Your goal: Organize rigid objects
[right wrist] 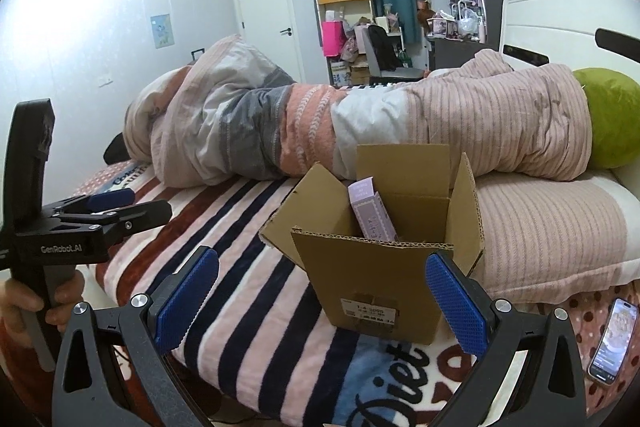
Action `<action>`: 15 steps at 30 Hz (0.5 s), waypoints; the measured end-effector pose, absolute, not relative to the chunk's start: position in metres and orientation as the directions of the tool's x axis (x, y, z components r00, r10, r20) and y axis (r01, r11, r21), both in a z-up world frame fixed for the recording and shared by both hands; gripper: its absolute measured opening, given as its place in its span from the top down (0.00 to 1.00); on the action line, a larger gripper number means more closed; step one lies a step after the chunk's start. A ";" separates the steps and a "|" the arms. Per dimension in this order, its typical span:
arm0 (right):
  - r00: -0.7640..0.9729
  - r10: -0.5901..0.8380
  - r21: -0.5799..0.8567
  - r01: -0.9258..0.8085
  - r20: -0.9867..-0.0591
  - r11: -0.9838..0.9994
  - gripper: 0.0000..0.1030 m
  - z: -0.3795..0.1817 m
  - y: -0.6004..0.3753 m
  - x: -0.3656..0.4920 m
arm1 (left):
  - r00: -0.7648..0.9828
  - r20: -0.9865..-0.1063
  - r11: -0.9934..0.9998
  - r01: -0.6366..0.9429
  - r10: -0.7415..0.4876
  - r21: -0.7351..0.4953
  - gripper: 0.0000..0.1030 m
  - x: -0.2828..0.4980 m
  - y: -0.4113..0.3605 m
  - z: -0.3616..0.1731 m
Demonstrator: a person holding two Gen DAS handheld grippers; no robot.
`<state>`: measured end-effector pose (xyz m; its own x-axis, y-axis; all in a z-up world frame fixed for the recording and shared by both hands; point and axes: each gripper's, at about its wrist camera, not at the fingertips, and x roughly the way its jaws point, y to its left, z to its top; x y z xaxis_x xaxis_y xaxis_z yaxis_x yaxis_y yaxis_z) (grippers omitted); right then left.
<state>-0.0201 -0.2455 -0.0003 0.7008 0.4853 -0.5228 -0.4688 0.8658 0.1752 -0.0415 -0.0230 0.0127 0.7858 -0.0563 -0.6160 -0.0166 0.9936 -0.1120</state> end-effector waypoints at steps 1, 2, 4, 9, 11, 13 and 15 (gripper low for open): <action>0.702 0.482 0.172 -0.467 -0.524 0.867 0.00 0.000 -0.245 -0.020 | 0.786 -0.616 0.994 -0.017 -0.056 -0.112 0.00 -0.042 -0.023 0.013; 0.703 0.480 0.173 -0.464 -0.525 0.869 0.00 -0.001 -0.245 -0.020 | 0.786 -0.616 0.993 -0.016 -0.058 -0.114 0.00 -0.042 -0.023 0.013; 0.701 0.485 0.178 -0.467 -0.523 0.866 0.00 -0.001 -0.245 -0.021 | 0.786 -0.616 0.993 -0.017 -0.059 -0.117 0.00 -0.042 -0.023 0.013; 0.702 0.482 0.176 -0.464 -0.524 0.868 0.00 -0.001 -0.245 -0.020 | 0.786 -0.615 0.993 -0.016 -0.061 -0.119 0.00 -0.042 -0.023 0.014; 0.702 0.483 0.179 -0.464 -0.524 0.868 0.00 -0.001 -0.245 -0.021 | 0.787 -0.614 0.993 -0.013 -0.063 -0.119 0.00 -0.042 -0.024 0.014; 0.701 0.483 0.176 -0.466 -0.525 0.867 0.00 -0.001 -0.246 -0.020 | 0.787 -0.613 0.993 -0.012 -0.063 -0.117 0.00 -0.042 -0.025 0.014; 0.701 0.483 0.177 -0.464 -0.525 0.868 0.00 -0.001 -0.246 -0.019 | 0.788 -0.612 0.993 -0.011 -0.064 -0.118 0.00 -0.042 -0.025 0.014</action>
